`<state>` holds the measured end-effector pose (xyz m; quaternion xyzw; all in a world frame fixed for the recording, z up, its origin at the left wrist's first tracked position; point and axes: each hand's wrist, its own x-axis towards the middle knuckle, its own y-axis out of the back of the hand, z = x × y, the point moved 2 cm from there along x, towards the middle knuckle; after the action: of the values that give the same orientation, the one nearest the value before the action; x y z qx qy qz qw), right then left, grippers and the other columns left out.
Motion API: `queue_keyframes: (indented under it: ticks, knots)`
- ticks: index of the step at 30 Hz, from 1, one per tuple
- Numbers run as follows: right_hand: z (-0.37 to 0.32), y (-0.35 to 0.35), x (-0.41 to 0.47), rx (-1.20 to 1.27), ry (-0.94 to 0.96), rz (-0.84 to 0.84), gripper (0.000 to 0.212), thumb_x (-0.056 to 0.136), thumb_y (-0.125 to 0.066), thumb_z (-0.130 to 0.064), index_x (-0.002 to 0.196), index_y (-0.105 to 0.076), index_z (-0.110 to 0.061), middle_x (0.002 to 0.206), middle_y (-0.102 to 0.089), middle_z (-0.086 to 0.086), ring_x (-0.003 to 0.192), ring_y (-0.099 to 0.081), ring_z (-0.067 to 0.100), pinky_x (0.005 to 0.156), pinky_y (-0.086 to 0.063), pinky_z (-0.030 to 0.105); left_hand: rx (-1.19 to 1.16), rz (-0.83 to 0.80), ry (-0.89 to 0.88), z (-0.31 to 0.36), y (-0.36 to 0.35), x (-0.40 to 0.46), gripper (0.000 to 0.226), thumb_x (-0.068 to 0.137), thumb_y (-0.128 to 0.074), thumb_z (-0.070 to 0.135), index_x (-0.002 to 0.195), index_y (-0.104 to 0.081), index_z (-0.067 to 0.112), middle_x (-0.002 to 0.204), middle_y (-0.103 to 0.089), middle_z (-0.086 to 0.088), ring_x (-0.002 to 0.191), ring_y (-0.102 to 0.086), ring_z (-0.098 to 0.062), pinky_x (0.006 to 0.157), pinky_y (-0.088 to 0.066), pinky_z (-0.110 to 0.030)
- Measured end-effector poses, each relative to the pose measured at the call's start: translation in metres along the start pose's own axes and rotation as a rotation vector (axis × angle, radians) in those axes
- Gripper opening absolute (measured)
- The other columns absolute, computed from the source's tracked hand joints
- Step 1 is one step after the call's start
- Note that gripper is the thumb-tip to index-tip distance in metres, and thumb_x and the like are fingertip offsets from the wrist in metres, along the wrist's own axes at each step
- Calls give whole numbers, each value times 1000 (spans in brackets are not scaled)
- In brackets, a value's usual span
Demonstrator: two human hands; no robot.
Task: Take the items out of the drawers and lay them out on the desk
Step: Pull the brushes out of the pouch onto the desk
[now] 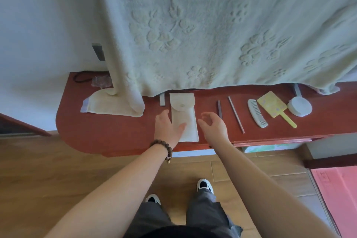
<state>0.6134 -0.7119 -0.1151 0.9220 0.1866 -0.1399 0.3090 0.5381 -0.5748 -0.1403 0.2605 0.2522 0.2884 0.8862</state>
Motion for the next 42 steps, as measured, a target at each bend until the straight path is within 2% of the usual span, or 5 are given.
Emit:
queue_keyframes:
  ticks: [8, 14, 20, 30, 42]
  knots:
    - [-10, -1, 75, 111, -26, -398, 58, 79, -52, -14, 134, -44, -32, 127, -59, -7, 112, -59, 18, 97, -50, 40, -71, 156, 230, 23, -25, 34, 83, 71, -80, 25, 139, -36, 7, 133, -49, -16, 117, -53, -31, 93, -48, -39]
    - [-7, 6, 84, 251, -59, -585, 54, 85, -52, -2, 135, -45, -22, 118, -63, 1, 107, -62, 19, 90, -55, 43, -148, 190, 289, 29, -29, 25, 32, 77, -71, 16, 105, -61, 4, 96, -65, -8, 96, -62, -28, 74, -46, -31]
    - [-26, 21, 70, 376, 70, -667, 51, 85, -52, 1, 131, -48, -22, 112, -67, -1, 103, -66, 17, 87, -56, 42, -337, 274, 241, 42, -11, -2, 36, 78, -69, 14, 111, -53, 16, 95, -62, 2, 89, -60, -16, 78, -51, -32]
    - [-69, 49, 47, -331, 1133, -353, 67, 74, -75, -38, 135, -50, -29, 153, -28, 2, 137, -23, 22, 109, -32, 42, -590, -6, 130, 64, 43, -36, 50, 66, -77, 16, 113, -61, 13, 107, -71, -5, 98, -69, -22, 90, -54, -49]
    - [-99, 50, 19, -431, 1804, -53, 27, 93, -58, -31, 110, -72, -16, 122, -66, 7, 117, -60, 27, 94, -51, 41, -687, -100, 59, 67, 79, -70, 36, 82, -66, -4, 116, -58, 4, 110, -68, -15, 101, -67, -30, 88, -54, -44]
